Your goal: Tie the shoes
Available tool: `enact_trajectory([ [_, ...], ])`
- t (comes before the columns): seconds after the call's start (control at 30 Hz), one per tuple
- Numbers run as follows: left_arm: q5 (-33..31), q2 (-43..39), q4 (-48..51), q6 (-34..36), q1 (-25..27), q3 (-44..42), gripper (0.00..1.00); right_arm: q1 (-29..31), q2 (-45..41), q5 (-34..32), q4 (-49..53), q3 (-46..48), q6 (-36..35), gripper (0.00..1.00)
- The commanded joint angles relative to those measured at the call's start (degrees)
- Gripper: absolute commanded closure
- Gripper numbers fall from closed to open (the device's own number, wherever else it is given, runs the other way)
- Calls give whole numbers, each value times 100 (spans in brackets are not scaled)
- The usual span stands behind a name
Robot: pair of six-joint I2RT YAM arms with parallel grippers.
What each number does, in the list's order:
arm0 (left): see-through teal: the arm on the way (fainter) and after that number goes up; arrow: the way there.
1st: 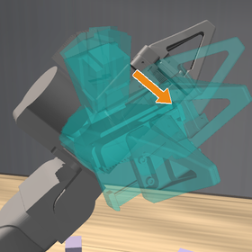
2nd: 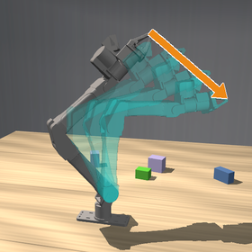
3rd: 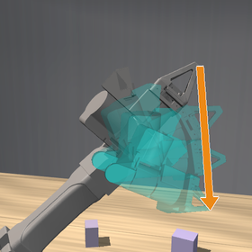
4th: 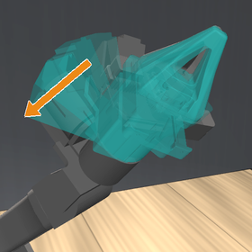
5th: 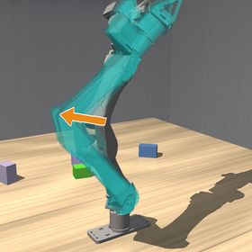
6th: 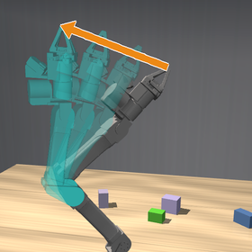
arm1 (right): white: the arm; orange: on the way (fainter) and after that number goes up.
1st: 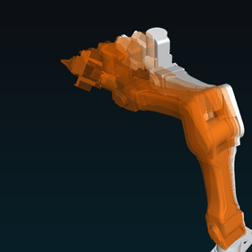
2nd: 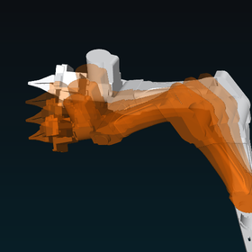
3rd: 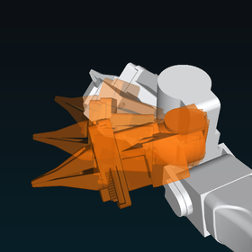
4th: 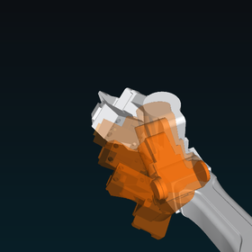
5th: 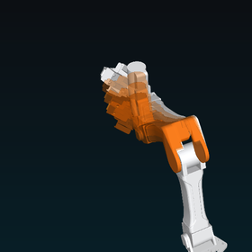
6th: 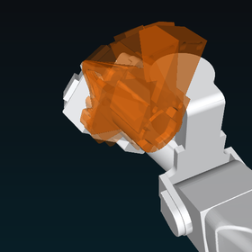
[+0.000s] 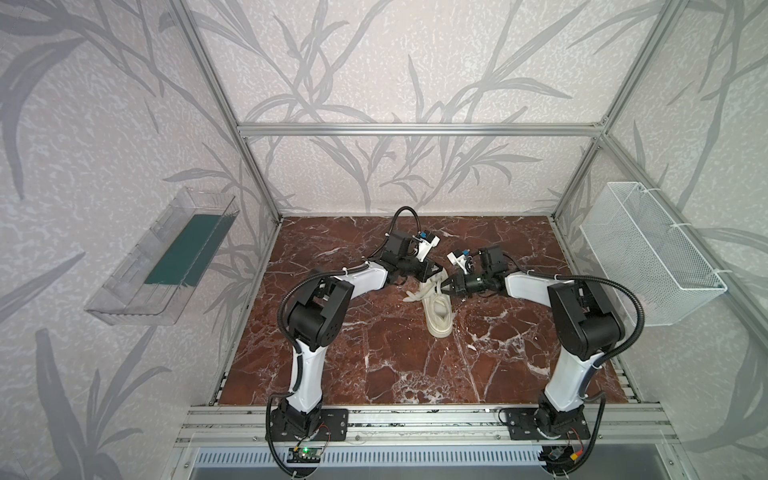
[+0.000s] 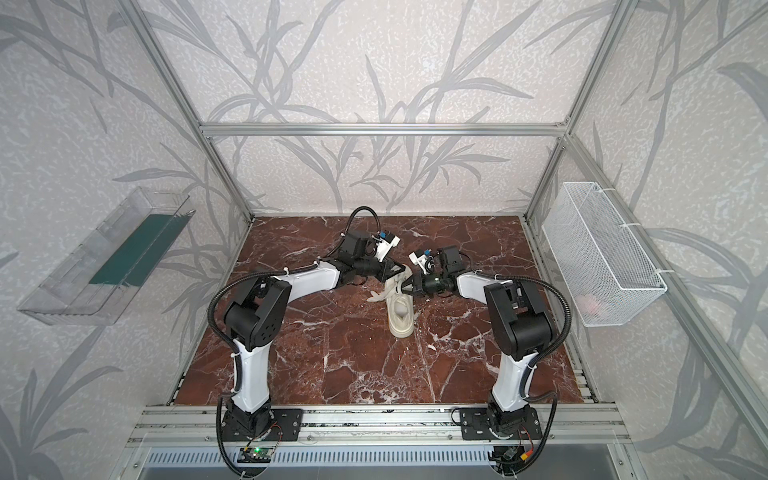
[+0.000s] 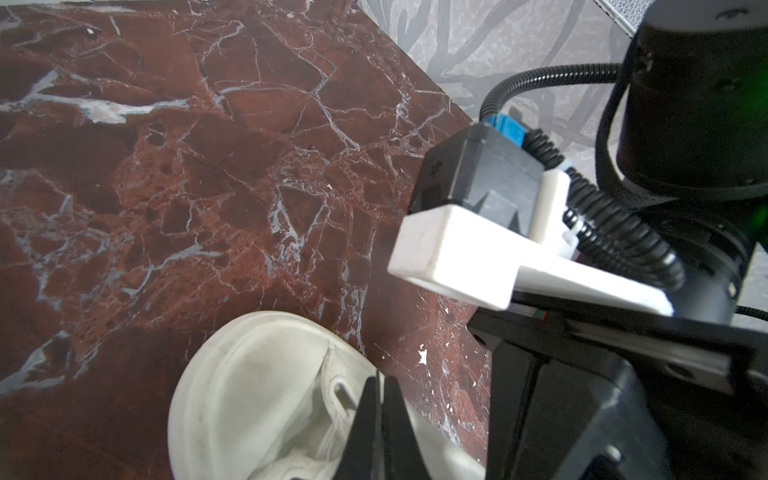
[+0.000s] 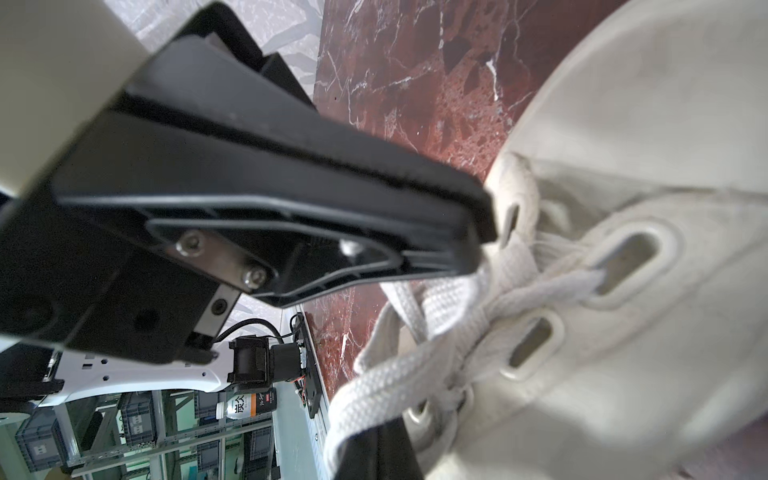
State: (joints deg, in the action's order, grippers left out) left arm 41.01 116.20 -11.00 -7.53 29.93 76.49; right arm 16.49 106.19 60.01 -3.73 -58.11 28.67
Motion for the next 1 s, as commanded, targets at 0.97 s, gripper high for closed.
enact_trajectory([
  [0.97, -182, -856, 358, 409, -286, -565, 100, -484, -569, 123, -5, 649, 61, 100],
])
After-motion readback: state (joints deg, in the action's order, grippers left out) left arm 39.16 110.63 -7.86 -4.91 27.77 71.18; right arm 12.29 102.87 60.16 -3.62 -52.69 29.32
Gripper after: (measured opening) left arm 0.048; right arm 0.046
